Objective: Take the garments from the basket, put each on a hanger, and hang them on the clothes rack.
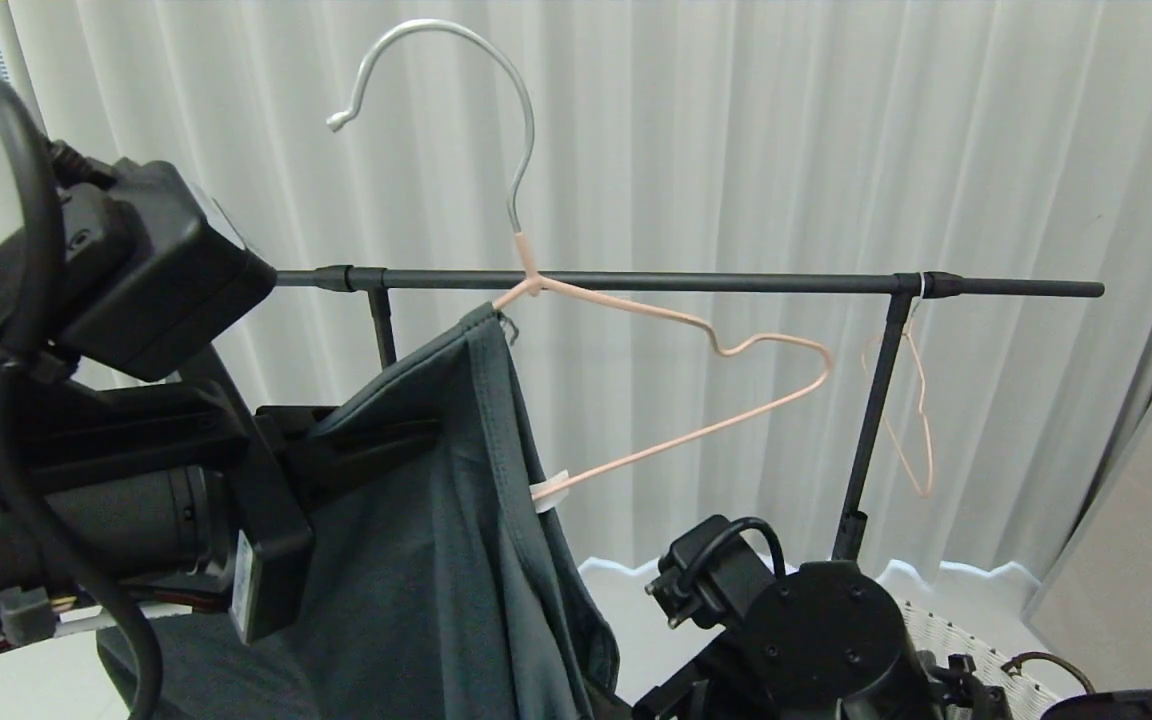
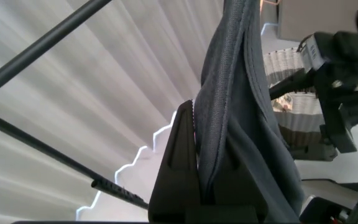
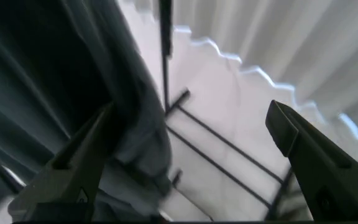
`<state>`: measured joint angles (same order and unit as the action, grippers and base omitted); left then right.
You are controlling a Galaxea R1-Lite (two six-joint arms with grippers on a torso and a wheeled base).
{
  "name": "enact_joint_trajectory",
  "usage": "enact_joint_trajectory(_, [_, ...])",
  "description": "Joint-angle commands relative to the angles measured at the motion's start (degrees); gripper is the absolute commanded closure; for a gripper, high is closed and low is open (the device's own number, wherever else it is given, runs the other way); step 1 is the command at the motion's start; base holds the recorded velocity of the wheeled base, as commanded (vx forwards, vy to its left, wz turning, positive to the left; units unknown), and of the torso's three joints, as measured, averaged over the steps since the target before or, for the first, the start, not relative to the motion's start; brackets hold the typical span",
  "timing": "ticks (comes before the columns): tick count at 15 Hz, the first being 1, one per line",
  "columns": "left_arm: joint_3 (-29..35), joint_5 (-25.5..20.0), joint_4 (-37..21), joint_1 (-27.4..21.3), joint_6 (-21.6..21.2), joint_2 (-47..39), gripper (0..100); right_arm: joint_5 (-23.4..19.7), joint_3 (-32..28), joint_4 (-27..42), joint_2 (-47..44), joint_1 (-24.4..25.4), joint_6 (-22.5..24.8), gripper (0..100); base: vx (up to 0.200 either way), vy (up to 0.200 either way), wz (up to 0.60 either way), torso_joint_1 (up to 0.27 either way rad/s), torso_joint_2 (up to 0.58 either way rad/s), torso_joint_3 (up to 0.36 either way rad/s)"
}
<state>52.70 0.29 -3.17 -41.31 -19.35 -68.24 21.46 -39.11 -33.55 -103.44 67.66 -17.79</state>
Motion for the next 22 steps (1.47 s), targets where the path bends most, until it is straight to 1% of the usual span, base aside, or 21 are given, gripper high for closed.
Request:
enact_joint_trajectory(1, [-1.11, 0.15, 0.01, 0.09, 0.1, 0.57, 100, 2.36, 1.67, 2.79, 1.22, -2.62, 0.21, 0, 0.0, 0.0, 0.0, 0.0, 0.0, 0.0])
enact_joint_trajectory(2, [-1.28, 0.15, 0.01, 0.09, 0.1, 0.92, 100, 3.68, 3.16, 4.02, 2.1, -4.82, 0.38, 0, 0.0, 0.0, 0.0, 0.0, 0.0, 0.0])
enact_joint_trajectory(3, [-1.46, 0.23, 0.01, 0.09, 0.1, 1.27, 100, 4.03, 4.83, 4.54, 3.59, -7.45, 1.0, 0, 0.0, 0.0, 0.0, 0.0, 0.0, 0.0])
enact_joint_trajectory(5, [-2.87, 0.32, 0.01, 0.36, 0.1, 2.24, 100, 5.0, 6.94, 4.46, 6.32, -13.61, 4.78, 0, 0.0, 0.0, 0.0, 0.0, 0.0, 0.0])
enact_joint_trajectory(7, [-6.47, 0.76, -0.08, 0.36, -0.17, 4.52, 100, 7.55, 8.08, 4.46, 8.95, -20.2, 7.15, 0, 0.0, 0.0, 0.0, 0.0, 0.0, 0.0])
enact_joint_trajectory(8, [-8.67, 1.11, -0.08, 0.44, -0.25, 5.75, 100, 7.81, 8.17, 4.46, 10.45, -22.75, 7.41, 0, 0.0, 0.0, 0.0, 0.0, 0.0, 0.0])
enact_joint_trajectory(9, [-10.6, 1.2, -0.08, 0.44, -0.25, 6.54, 100, 7.81, 8.08, 4.37, 11.86, -24.33, 7.77, 0, 0.0, 0.0, 0.0, 0.0, 0.0, 0.0])
enact_joint_trajectory(10, [-13.59, 2.61, -0.08, 0.44, -0.43, 7.33, 100, 7.72, 8.17, 4.37, 14.4, -26.26, 9.52, 0, 0.0, 0.0, 0.0, 0.0, 0.0, 0.0])
enact_joint_trajectory(11, [-15.08, 3.84, -0.08, 0.36, -0.43, 7.42, 100, 7.55, 8.26, 4.37, 15.99, -27.14, 10.84, 0, 0.0, 0.0, 0.0, 0.0, 0.0, 0.0])
enact_joint_trajectory(15, [-17.28, 4.72, -0.08, 0.8, -0.43, 6.9, 100, 7.28, 8.26, 4.46, 20.47, -27.58, 14.62, 0, 0.0, 0.0, 0.0, 0.0, 0.0, 0.0])
enact_joint_trajectory(17, [-17.72, 7.18, -0.08, 1.5, -0.43, 5.93, 100, 7.02, 8.17, 4.46, 21.87, -27.32, 15.59, 0, 0.0, 0.0, 0.0, 0.0, 0.0, 0.0])
enact_joint_trajectory(18, [-17.63, 8.5, 0.01, 1.5, -0.08, 5.49, 100, 6.58, 8.35, 4.54, 22.93, -26.09, 16.47, 0, 0.0, 0.0, 0.0, 0.0, 0.0, 0.0])
enact_joint_trajectory(20, [-17.19, 8.41, 0.27, 1.41, 0.1, 5.31, 100, 3.94, 10.02, 4.63, 23.98, -19.23, 16.91, 0, 0.0, 0.0, 0.0, 0.0, 0.0, 0.0])
enact_joint_trajectory(22, [-17.1, 8.14, 0.44, 1.41, 0.19, 5.66, 100, 2.19, 12.48, 4.63, 23.54, -10.97, 16.73, 0, 0.0, 0.0, 0.0, 0.0, 0.0, 0.0])
